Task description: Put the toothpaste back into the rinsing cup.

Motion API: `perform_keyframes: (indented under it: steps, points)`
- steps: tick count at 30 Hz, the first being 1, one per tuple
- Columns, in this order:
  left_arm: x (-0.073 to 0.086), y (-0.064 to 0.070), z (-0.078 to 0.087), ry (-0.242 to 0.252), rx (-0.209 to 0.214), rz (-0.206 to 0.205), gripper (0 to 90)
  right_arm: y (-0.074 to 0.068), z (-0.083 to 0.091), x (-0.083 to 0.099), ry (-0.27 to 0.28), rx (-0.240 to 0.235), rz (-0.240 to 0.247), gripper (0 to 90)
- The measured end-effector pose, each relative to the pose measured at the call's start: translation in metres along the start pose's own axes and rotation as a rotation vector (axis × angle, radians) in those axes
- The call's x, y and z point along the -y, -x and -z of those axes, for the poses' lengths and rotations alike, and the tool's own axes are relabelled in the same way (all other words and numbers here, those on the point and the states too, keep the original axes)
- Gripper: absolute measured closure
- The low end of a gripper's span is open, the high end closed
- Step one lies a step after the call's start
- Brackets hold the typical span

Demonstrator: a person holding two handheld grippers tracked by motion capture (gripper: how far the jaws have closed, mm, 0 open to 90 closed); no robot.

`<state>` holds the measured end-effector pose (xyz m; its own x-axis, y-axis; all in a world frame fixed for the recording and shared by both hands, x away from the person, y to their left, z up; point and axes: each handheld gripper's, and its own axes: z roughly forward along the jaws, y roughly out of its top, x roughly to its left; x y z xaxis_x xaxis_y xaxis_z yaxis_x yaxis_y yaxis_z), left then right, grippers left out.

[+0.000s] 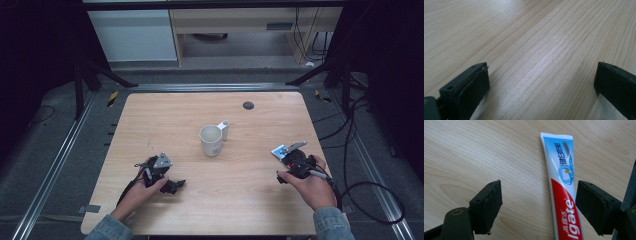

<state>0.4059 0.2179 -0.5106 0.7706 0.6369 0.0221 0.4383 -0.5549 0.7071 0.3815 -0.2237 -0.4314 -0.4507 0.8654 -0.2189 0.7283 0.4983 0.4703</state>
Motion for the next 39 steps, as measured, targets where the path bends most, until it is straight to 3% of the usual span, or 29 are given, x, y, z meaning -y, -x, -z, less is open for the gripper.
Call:
perform_keyframes:
  steps: [5,10,16,23,30,39]
  points:
    - [0.0,0.0,0.0,0.0,-0.001,0.001,0.0,0.013,-0.001,-0.005,-0.044,-0.006,0.003,25.1]
    - [0.0,0.0,0.0,0.0,-0.001,0.001,0.0,0.024,0.0,-0.01,-0.05,-0.017,0.003,25.8]
    - [0.0,0.0,0.0,-0.001,-0.001,0.001,0.0,0.029,0.004,-0.013,-0.067,-0.031,-0.001,26.1]
    - [0.0,0.0,0.0,-0.001,-0.001,0.001,0.0,0.033,0.003,-0.02,-0.081,-0.045,0.008,32.8]
    - [0.0,0.0,0.0,0.0,-0.001,0.001,0.0,0.039,-0.005,-0.026,-0.105,-0.055,0.025,37.5]
    - [0.0,0.0,0.0,0.0,-0.001,0.001,0.0,0.046,-0.021,-0.028,-0.158,-0.063,0.015,36.9]
